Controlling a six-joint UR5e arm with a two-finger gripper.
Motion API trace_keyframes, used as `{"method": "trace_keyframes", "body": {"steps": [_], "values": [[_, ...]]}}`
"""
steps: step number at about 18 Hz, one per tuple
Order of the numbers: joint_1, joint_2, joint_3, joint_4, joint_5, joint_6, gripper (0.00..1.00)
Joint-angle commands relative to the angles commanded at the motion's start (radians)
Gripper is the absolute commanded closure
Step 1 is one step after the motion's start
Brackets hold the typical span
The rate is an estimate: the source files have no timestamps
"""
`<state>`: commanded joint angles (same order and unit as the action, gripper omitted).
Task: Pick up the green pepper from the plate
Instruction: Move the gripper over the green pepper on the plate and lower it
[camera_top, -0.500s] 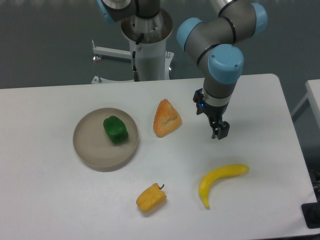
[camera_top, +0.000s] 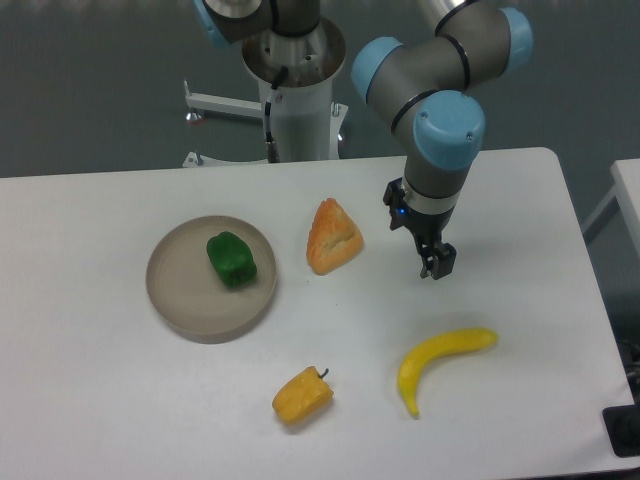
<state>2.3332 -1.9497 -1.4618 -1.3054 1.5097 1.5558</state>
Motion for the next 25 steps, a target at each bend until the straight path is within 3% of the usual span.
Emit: {"method": "trace_keyframes", "body": {"steps": [2, 4, 13, 16, 22, 25], "values": [[-0.015, 0.005, -0.034, 0.005, -0.008, -0.125, 0.00], [-0.084, 0.018, -0.054, 0.005, -0.002, -0.299, 0.00], [-0.267, 0.127, -0.238, 0.014, 0.004, -0.938, 0.00], [-0.302, 0.129, -0.239, 0.012, -0.005, -1.121, 0.00], [-0.333, 0.084, -0.245, 0.012, -0.011, -1.341, 0.00], [-0.344, 0.066, -0.242, 0.040, -0.054, -1.419, 0.00]]}}
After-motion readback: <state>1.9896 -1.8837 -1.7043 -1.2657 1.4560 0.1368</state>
